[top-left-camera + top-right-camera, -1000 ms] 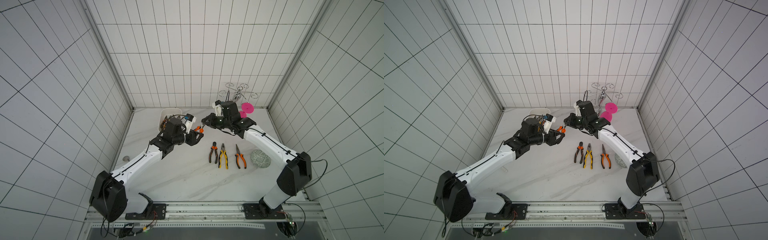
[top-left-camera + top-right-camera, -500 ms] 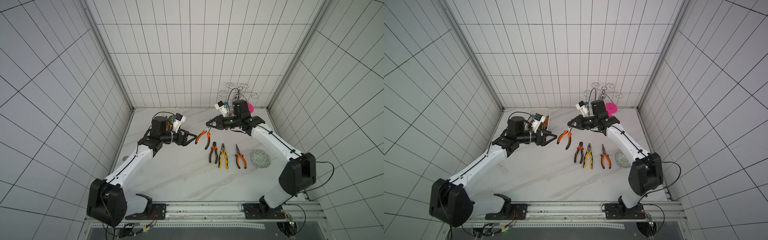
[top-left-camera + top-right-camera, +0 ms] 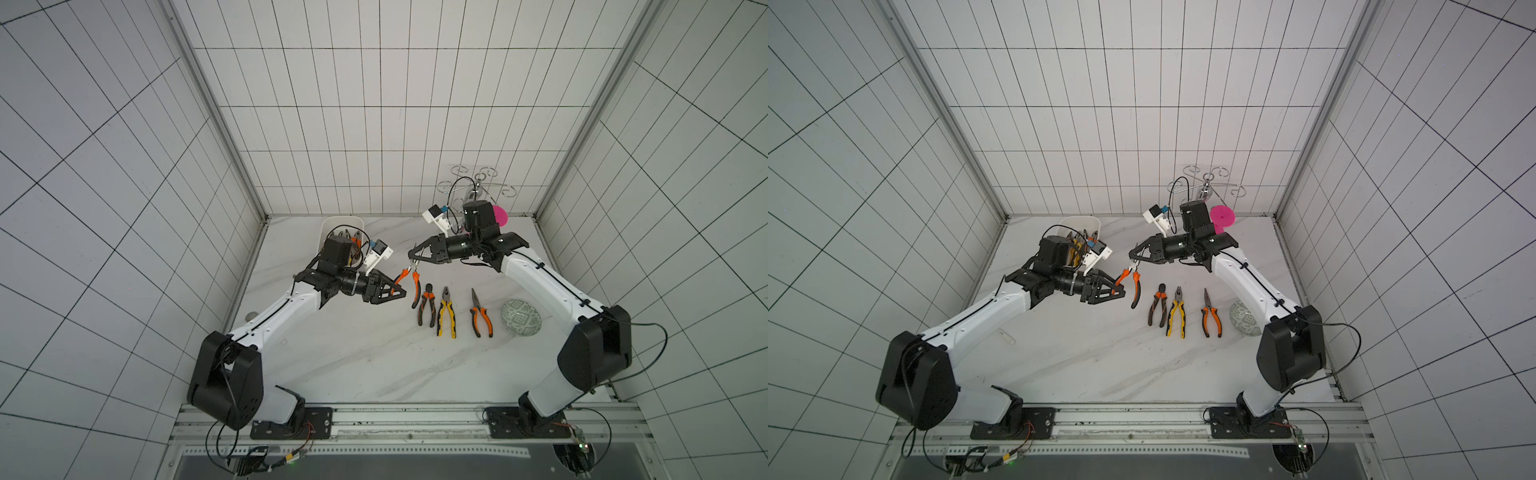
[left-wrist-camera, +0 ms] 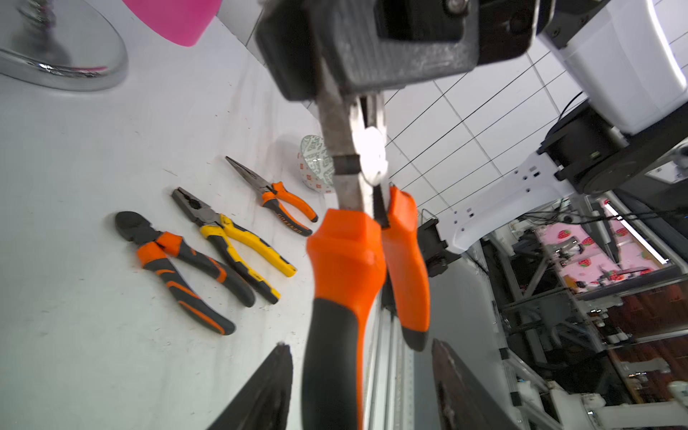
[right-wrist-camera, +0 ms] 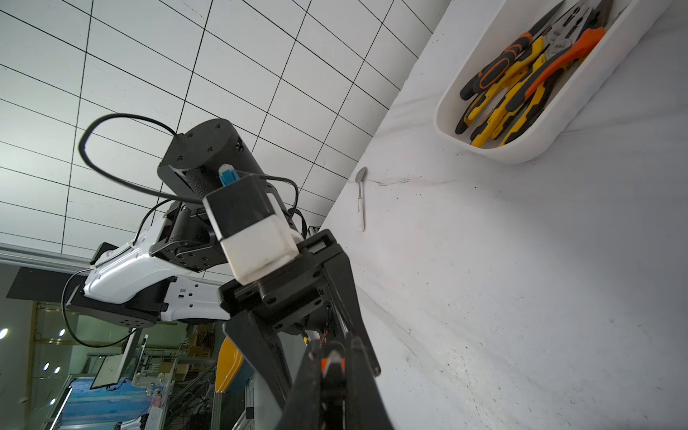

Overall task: Take the pliers out of the storage box
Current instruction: Pick up the pliers from the storage box.

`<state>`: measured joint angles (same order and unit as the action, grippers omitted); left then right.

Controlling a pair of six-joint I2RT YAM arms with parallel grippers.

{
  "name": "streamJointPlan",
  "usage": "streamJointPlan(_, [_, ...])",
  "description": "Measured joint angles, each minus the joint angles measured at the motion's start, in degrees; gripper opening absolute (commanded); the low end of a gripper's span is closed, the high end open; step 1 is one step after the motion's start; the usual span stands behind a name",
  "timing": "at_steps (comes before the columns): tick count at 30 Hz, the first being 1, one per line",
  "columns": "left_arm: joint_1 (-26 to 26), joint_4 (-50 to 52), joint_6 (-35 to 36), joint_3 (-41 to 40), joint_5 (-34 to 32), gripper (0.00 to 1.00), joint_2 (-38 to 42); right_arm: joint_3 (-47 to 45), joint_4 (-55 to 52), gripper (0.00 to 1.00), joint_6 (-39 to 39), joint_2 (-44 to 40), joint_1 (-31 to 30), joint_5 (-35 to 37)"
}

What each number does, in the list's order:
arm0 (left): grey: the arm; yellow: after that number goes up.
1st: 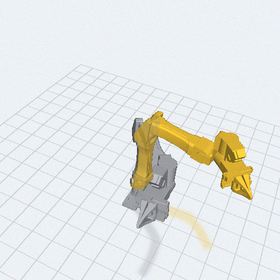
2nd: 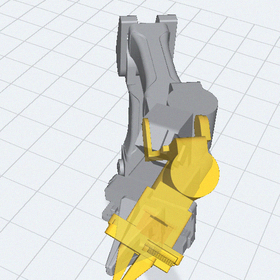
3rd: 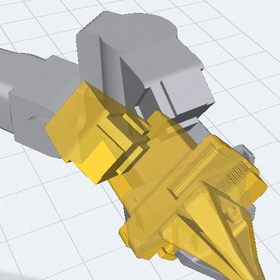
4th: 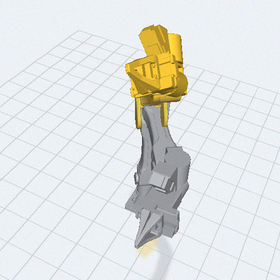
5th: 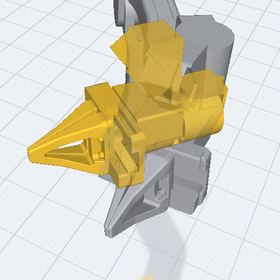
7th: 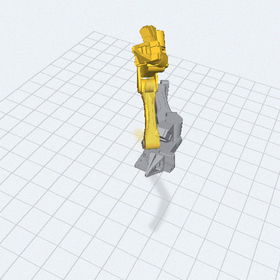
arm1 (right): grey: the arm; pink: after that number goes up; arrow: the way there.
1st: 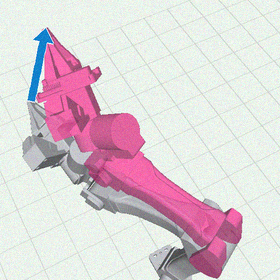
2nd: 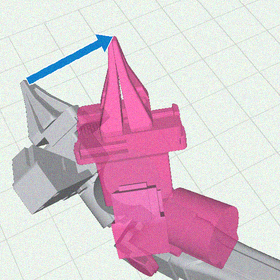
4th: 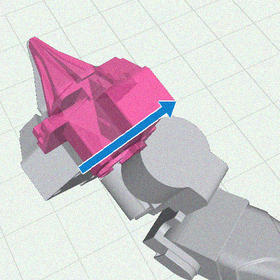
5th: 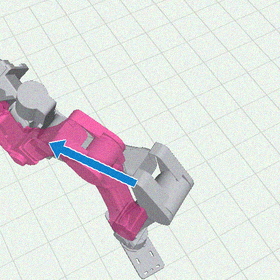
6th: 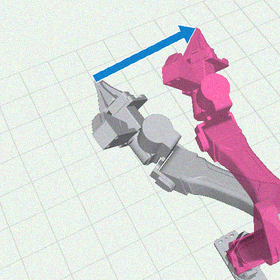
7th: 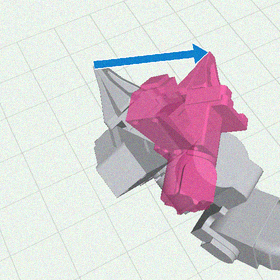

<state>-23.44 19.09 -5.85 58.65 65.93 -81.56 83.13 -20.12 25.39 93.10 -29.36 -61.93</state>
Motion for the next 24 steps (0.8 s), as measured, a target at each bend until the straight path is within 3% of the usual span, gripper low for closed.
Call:
streamJointPlan(1, [-0.11, 0.13, 0.24, 0.07, 0.11, 0.19, -0.09, 0.02, 0.15, 0.00, 0.39, 0.00, 0.00, -0.31])
streamJointPlan(3, [0.00, 0.52, 0.35, 0.15, 0.04, 0.00, -0.28, 0.00, 0.37, 0.10, 0.92, 0.00, -0.04, -0.90])
streamJointPlan(5, [0.52, 1.27, -0.68, 0.31, -0.42, 0.00, -0.74, 0.00, 0.74, 0.28, 1.11, -0.15, -0.35, -0.50])
streamJointPlan(8, [0.42, 1.51, -0.59, 0.31, -0.04, 0.00, -1.36, -0.83, 2.86, 0.45, 3.39, -0.83, -0.81, 1.95])
streamJointPlan(14, [0.13, 0.37, -1.73, 0.33, -0.90, 0.00, -1.73, -9.07, 8.79, 0.55, 11.58, -7.65, -2.14, 12.02])
streamJointPlan(19, [0.20, -4.59, -4.83, -0.81, -2.08, 0.00, -1.57, -13.33, 11.56, 0.54, 15.80, -11.32, -3.69, 18.88])
streamJointPlan(24, [0.20, -8.17, -8.22, -1.68, -2.43, 0.00, -1.57, -13.86, 13.20, 0.20, 17.68, -11.45, -4.52, 21.05])
